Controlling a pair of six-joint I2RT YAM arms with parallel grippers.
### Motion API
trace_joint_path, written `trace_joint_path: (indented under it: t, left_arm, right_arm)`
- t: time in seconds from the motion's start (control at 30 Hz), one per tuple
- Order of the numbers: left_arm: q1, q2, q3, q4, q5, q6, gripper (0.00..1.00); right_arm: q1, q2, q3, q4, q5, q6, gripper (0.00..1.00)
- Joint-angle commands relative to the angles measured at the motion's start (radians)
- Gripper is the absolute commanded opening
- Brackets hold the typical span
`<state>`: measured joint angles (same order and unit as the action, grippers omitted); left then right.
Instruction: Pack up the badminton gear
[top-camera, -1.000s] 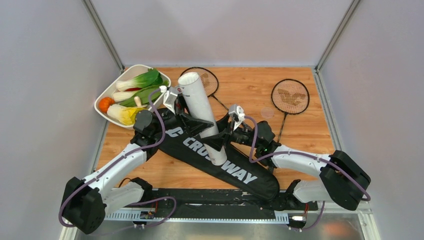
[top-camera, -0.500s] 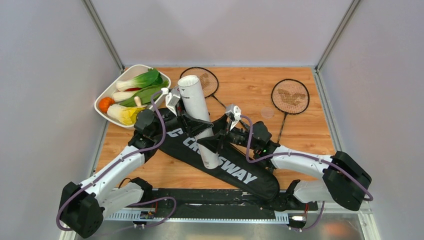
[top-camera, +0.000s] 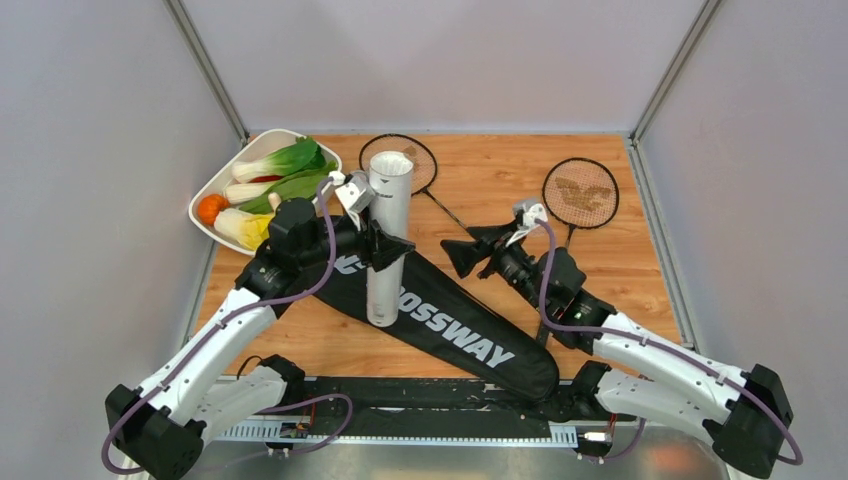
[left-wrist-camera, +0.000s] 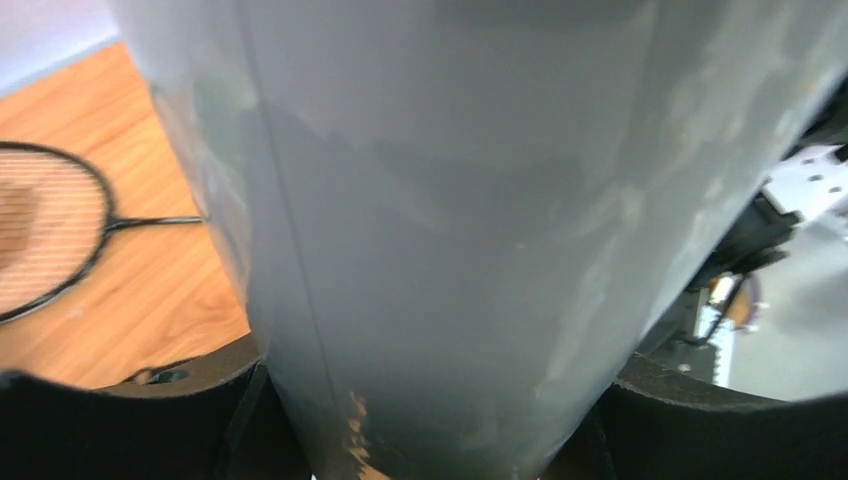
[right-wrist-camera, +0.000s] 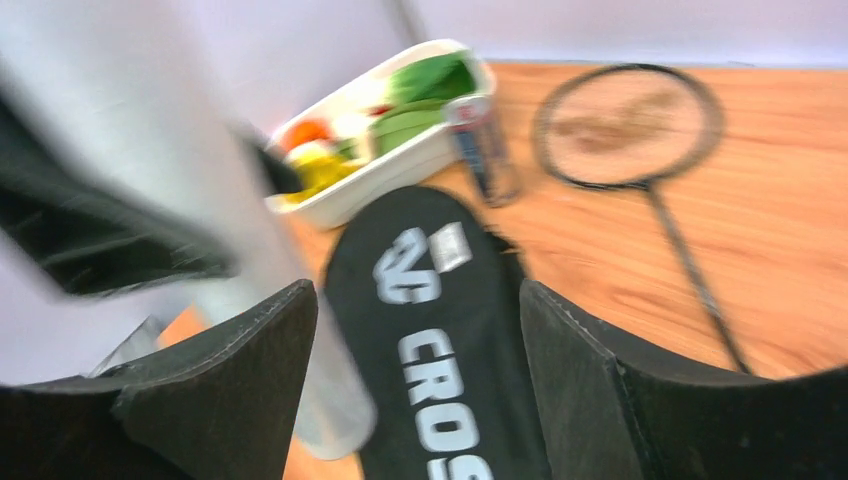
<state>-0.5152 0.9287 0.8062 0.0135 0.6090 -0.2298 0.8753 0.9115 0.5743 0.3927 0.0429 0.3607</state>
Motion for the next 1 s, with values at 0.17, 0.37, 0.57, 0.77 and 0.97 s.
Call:
trace_joint_path:
  t: [0.17, 0.37, 0.57, 0.77, 0.97]
  left_arm:
    - [-0.002, 0.009, 0.194, -0.38, -0.225, 0.319, 0.4]
    - [-0.021, -0.024, 0.125, -0.336, -0.232, 0.324, 0.41]
    - [-0.025, -0.069, 0.075, -0.289, -0.251, 0.318, 0.4]
    - [-0.028, -0.095, 0.038, -0.255, -0.217, 0.304, 0.41]
    - [-0.028, -0.079, 0.043, -0.262, -0.208, 0.298, 0.41]
  right_arm:
    - [-0.359, 0.175, 0.218, -0.513, 0.366, 0.19, 0.69]
    - [-0.612, 0.497, 0.332, -0.593, 0.194, 0.197, 0.52]
    - [-0.689, 0.75, 0.48, -0.695, 0.192, 0.204, 0.43]
    - [-0.703, 0.886, 0.538, -0.702, 0.22, 0.198, 0.43]
    - [-0.706, 0.972, 0.595, -0.739, 0.248, 0.184, 0.3]
